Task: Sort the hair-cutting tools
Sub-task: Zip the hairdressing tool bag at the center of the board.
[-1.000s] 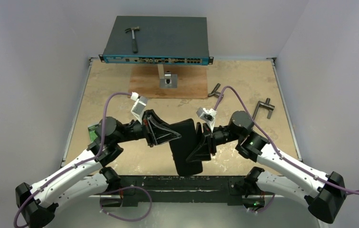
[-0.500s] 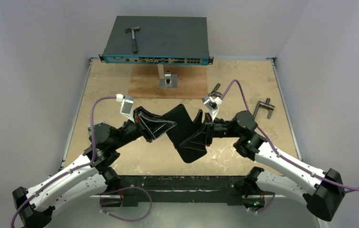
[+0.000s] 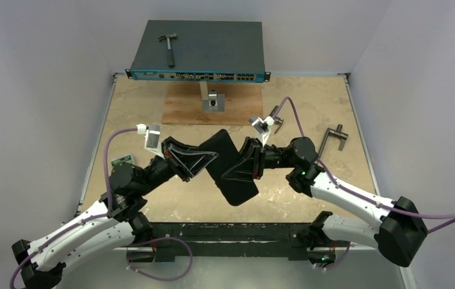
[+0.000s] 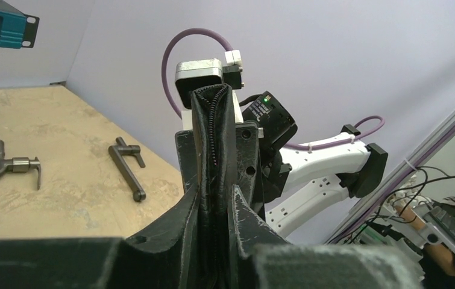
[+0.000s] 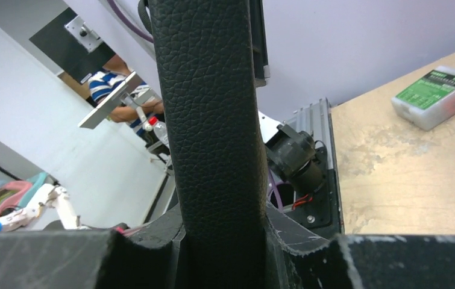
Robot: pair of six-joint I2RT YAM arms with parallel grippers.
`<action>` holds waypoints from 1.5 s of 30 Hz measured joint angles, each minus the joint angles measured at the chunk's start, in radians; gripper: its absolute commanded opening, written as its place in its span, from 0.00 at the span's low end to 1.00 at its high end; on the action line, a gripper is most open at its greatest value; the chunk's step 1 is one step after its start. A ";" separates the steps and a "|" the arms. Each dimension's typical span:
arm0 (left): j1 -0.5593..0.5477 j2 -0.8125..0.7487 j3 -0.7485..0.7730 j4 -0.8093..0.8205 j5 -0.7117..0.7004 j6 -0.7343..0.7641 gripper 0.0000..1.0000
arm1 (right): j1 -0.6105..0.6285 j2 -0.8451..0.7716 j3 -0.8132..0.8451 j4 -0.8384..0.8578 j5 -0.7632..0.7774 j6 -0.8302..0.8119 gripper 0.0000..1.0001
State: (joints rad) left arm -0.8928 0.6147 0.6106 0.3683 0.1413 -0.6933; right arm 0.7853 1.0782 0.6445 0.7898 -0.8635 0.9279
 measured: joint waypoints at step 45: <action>-0.313 0.042 -0.129 -0.040 -0.348 0.806 0.85 | -0.063 0.078 0.607 -1.339 0.268 -0.491 0.00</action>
State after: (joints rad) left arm -1.2057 0.6571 0.4816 0.3279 -0.2062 0.1123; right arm 0.7227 1.1561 1.2510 -0.5488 -0.5957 0.4374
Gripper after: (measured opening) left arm 0.874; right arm 0.269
